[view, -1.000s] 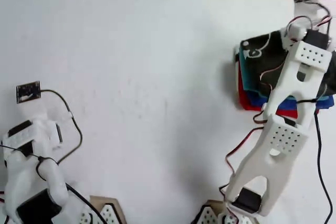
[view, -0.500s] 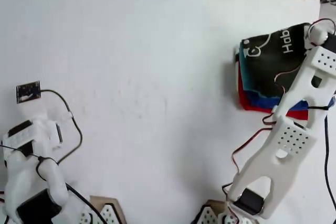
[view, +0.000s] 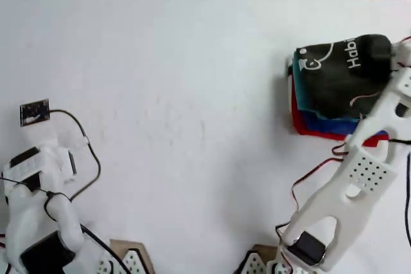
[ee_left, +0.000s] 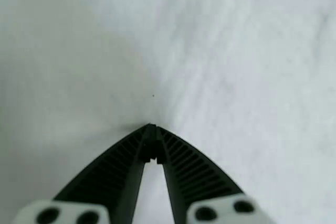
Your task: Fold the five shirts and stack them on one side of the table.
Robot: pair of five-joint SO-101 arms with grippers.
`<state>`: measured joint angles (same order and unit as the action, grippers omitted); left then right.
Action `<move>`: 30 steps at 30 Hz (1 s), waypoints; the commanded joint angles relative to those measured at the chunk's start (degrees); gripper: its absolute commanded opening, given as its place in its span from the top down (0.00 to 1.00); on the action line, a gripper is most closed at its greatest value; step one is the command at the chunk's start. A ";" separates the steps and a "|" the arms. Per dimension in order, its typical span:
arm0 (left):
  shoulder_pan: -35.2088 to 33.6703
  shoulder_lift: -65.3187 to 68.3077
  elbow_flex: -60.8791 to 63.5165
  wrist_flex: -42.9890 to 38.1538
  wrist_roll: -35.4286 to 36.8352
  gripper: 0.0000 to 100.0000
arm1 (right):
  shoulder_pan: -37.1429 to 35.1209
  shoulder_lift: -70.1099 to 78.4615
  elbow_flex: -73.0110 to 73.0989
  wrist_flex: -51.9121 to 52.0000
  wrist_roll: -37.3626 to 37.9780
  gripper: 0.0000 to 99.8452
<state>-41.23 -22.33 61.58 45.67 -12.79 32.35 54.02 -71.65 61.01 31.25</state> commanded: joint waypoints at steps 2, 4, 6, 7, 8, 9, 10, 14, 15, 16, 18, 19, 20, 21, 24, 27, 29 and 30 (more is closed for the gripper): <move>-0.26 -0.35 -0.22 -0.70 0.79 0.97 | 1.19 -2.24 -9.58 1.45 -0.44 0.98; -0.26 -0.35 -0.22 -0.70 0.79 0.97 | 1.36 -3.03 -13.63 5.41 -0.44 0.98; -0.26 -0.35 -0.22 -0.70 0.79 0.97 | 1.98 -4.09 -17.41 12.62 -0.44 0.98; -0.26 -0.35 -0.22 -0.70 0.79 0.97 | 2.24 -4.53 -19.16 17.19 -0.44 0.98; -0.26 -0.35 -0.22 -0.70 0.79 0.97 | 2.51 -4.79 -20.66 22.02 -0.44 0.98; -0.26 -0.35 -0.22 -0.70 0.79 0.97 | 2.51 -4.97 -21.80 26.77 -0.09 0.98; -0.26 -0.35 -0.22 -0.70 0.79 0.97 | 2.51 -4.97 -22.95 31.25 0.00 0.98; -0.26 -0.35 -0.22 -0.70 0.79 0.97 | 2.51 -4.79 -23.12 39.69 0.09 0.98; -0.26 -0.35 -0.22 -0.70 0.79 0.97 | 2.59 -4.79 -22.68 40.04 0.09 0.98; -0.26 -0.35 -0.22 -0.70 0.79 0.97 | 2.86 -4.79 -21.98 40.04 0.09 0.98; -0.26 -0.35 -0.22 -0.70 0.79 0.97 | 4.26 -4.88 -20.22 40.13 0.09 0.98; -0.26 -0.35 -0.22 -0.70 0.79 0.97 | 4.97 -4.88 -19.16 40.13 0.09 0.98; -0.26 -0.35 -0.22 -0.70 0.79 0.97 | 5.67 -4.88 -18.02 40.13 0.09 0.98; -0.26 -0.35 -0.22 -0.70 0.79 0.97 | 6.64 -4.88 -16.53 40.13 0.09 0.98; -0.26 -0.35 -0.22 -0.70 0.79 0.97 | 8.22 -4.88 -10.46 40.13 0.09 0.98; -0.26 -0.35 -0.22 -0.70 0.79 0.97 | 8.75 -4.88 -5.27 40.13 0.09 0.98; -0.26 -0.35 -0.22 -0.70 0.70 0.97 | 8.84 -5.23 -4.57 40.04 0.09 0.98; -0.26 -0.35 -0.22 -0.70 0.70 0.97 | 8.66 -5.32 -5.54 39.96 0.09 0.98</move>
<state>-41.23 -22.33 61.58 45.67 -12.79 40.70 53.93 -76.66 100.04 31.34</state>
